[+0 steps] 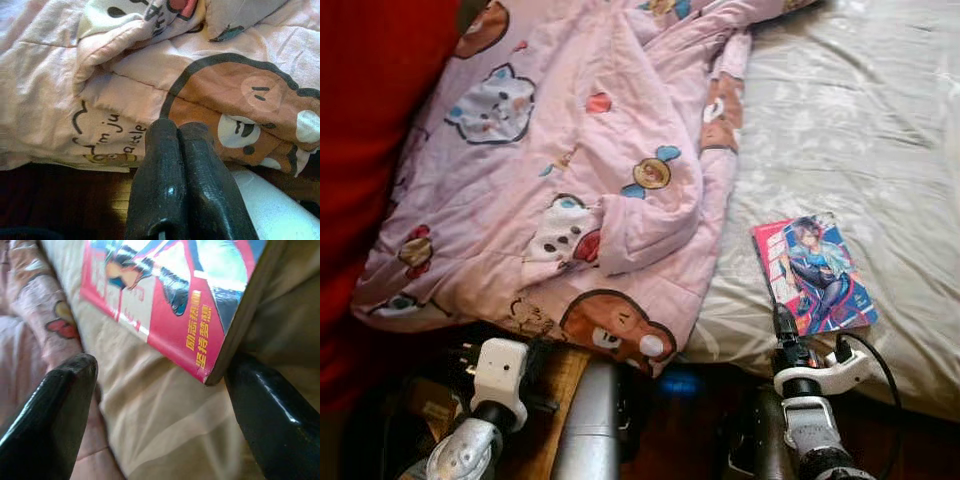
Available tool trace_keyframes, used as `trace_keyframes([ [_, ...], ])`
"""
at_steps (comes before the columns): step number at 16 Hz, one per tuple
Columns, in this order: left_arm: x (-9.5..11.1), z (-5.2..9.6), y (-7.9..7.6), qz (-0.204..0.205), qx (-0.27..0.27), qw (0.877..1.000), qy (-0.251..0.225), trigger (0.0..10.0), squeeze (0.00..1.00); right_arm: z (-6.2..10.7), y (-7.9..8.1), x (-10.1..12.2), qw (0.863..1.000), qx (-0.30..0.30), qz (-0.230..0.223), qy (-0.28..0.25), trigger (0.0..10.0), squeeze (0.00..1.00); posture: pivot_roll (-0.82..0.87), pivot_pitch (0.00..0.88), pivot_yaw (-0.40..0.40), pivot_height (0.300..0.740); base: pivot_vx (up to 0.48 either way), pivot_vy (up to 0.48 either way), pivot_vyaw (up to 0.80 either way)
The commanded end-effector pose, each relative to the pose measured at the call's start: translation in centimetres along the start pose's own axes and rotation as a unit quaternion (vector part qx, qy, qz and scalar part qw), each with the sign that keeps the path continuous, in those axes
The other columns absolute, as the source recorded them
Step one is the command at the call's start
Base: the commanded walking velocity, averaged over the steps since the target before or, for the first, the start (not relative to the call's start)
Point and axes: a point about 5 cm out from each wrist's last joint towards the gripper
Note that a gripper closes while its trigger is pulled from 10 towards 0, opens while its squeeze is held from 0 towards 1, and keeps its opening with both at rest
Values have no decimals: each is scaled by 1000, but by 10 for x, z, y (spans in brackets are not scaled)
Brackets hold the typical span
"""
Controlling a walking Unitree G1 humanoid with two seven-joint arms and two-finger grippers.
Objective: Clean up the room
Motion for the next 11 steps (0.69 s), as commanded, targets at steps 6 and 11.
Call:
trace_keyframes([
  [6,-9,16,5,-7,10,999,35,10000,0,7,-5,-7,1000,-7,-15,9,10000,0,292,512,152,627,0,0,0],
  [11,-7,25,2,-8,8,999,40,10000,0,15,-13,-9,1000,-18,-24,9,10000,0,313,546,165,627,0,0,0],
])
Point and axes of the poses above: a point about 5 cm out from each wrist's last joint towards the gripper, its own z axis pointing back from the gripper into the wrist, its own x axis along the axis of the wrist's last joint, y = z × x, and after that the axes turned 8 degrees about z, right-handed
